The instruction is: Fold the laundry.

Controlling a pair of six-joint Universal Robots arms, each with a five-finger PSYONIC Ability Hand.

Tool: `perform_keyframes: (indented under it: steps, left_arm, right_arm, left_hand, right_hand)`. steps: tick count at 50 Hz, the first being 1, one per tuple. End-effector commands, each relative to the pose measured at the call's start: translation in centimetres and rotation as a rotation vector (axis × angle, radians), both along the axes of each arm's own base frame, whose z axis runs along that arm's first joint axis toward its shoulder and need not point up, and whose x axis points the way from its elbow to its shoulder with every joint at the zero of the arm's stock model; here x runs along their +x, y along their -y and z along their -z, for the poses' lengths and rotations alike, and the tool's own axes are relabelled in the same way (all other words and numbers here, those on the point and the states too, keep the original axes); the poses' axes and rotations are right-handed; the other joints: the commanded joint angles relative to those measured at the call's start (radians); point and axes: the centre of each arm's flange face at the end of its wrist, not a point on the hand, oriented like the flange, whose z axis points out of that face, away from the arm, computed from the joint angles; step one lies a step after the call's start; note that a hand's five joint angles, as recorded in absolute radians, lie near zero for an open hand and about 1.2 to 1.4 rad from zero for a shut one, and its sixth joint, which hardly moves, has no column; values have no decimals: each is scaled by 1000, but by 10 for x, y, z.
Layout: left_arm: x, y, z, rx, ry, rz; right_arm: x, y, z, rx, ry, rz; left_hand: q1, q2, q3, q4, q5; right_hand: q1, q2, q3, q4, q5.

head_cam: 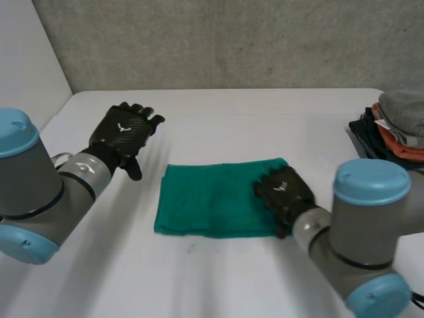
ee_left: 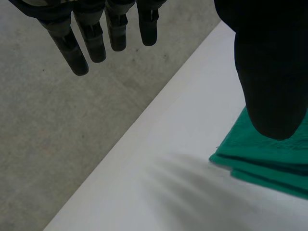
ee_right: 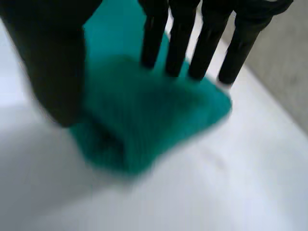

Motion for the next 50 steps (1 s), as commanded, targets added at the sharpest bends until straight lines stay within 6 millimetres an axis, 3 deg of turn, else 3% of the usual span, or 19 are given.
perform_keyframes:
  steps: [1,4,5,9,10,14,16,17,19,20,24,26,27,30,35,42,46,50]
  left_arm:
    - [-4,-6,4,13,5,15]
    - [-3,-5,4,12,5,11]
    - [-4,-6,3,9,6,11]
    - [-3,-7,-2,-4,2,6]
    - [-2,-7,-3,-7,1,5]
    - [1,-8,-11,-20,-9,-5]
    - [3,-7,-11,-10,-27,-15]
    - [4,-7,-11,-2,-38,-20]
    - [7,-4,-12,20,-79,-52]
    - [9,-3,-12,29,-95,-68]
    - [8,-2,-16,57,-167,-102]
    - [6,-3,-18,59,-185,-101]
    - [2,-6,-21,62,-200,-90]
    - [-12,-17,-26,81,-229,-50]
    - [-48,-44,-33,147,-305,29]
    - [-85,-46,10,284,-259,-3]
    - [-87,-39,41,376,-170,-84]
    - [-74,-32,72,468,-78,-173]
  right_arm:
    - [-51,55,11,-82,-48,227]
    - [-38,61,-8,-261,-71,182]
    - [-17,50,-25,-349,-57,104]
    - [45,6,-53,-466,38,-145]
    - [65,-11,-49,-460,60,-245]
    - [102,-57,-14,-374,69,-500]
    - [108,-68,-1,-334,64,-560]
    - [110,-70,4,-318,60,-575]
    - [110,-68,10,-273,43,-555]
    - [109,-67,9,-263,41,-537]
    - [98,-51,1,-155,134,-358]
    - [90,-36,-17,-135,207,-285]
    - [77,-18,-38,-118,293,-212]
    - [52,5,-68,-51,405,-112]
    - [47,12,-75,96,423,-111]
    - [56,34,-39,331,348,-41]
    - [58,45,-20,430,329,9]
    - [59,51,-2,473,286,42]
  left_hand:
    - [-16,-27,-33,-26,-43]
    - [-16,-27,-33,-26,-43]
    - [-16,-27,-33,-26,-43]
    - [-16,-27,-33,-26,-43]
    - [-16,-27,-33,-26,-43]
    - [-16,-27,-33,-26,-43]
    - [0,-11,-17,-11,-28]
    - [0,-11,-17,-11,-28]
    - [0,-11,-17,-11,-28]
    - [0,-11,-17,-11,-28]
    - [-3,-14,-20,-13,-31]
    - [-3,-14,-20,-13,-31]
    - [-3,-14,-20,-13,-31]
    - [-3,-14,-20,-13,-31]
    - [-6,-17,-23,-16,-34]
    - [-16,-27,-33,-26,-43]
    - [-16,-27,-33,-26,-43]
    - [-16,-27,-33,-26,-43]
  right_hand:
    - [966,971,979,981,968]
    - [966,971,979,981,968]
    - [966,971,979,981,968]
    - [966,971,979,981,968]
    - [966,971,979,981,968]
    - [966,971,979,981,968]
    - [966,971,979,981,968]
    - [966,971,979,981,968]
    - [-164,-159,-151,-149,-162]
    - [-256,-251,-243,-241,-254]
    - [-256,-251,-243,-241,-254]
    - [-256,-251,-243,-241,-254]
    - [-256,-251,-243,-241,-254]
    - [-256,-251,-243,-241,-254]
    - [-256,-251,-243,-241,-254]
    - [-256,-251,-243,-241,-254]
    - [-256,-251,-243,-241,-254]
    - [-256,-251,-243,-241,-254]
